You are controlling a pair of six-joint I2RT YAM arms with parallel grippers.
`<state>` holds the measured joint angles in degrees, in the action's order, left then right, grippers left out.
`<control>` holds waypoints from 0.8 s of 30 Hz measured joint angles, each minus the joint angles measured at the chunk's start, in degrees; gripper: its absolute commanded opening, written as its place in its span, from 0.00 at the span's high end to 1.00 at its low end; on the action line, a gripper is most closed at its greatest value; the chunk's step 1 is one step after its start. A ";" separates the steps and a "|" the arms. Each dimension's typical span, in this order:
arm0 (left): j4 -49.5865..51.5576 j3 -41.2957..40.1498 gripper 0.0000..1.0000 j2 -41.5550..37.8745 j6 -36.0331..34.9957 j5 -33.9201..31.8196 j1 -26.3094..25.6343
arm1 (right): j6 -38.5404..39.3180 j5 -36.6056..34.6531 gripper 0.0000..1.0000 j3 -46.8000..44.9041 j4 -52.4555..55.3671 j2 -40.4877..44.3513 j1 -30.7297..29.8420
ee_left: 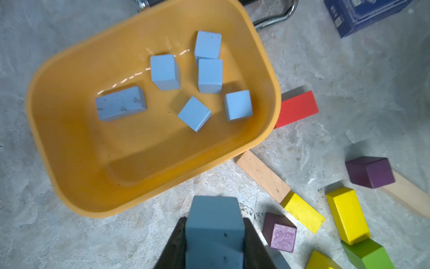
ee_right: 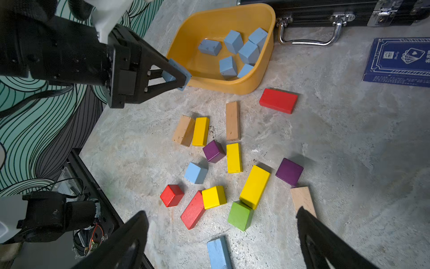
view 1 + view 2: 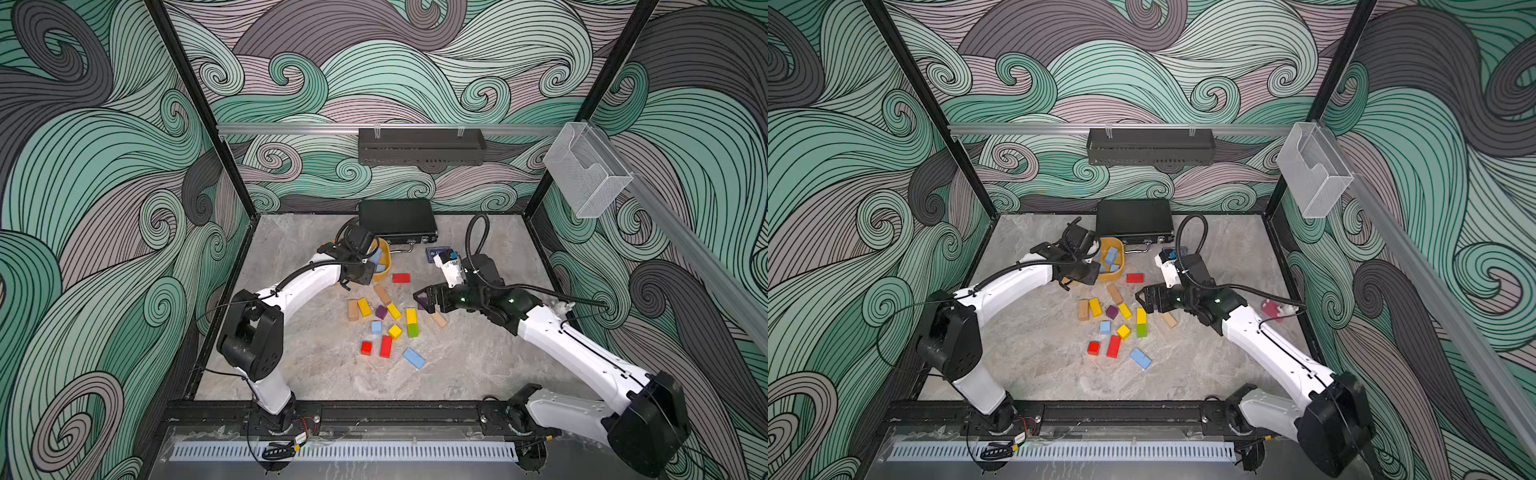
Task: Pick out the blue building blocks
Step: Pick up the building block from the center of the board, then place the building block in the storage box.
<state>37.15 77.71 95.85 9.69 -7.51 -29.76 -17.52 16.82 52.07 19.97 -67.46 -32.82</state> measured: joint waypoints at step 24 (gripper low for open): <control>-0.90 6.82 1.00 2.27 -3.34 -5.95 4.31 | 2.40 1.25 0.01 13.60 -0.44 -10.56 0.11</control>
<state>36.25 84.53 98.13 6.35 -13.45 -25.45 -15.11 18.06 65.67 19.53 -78.02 -32.71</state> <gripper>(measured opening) 0.314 0.990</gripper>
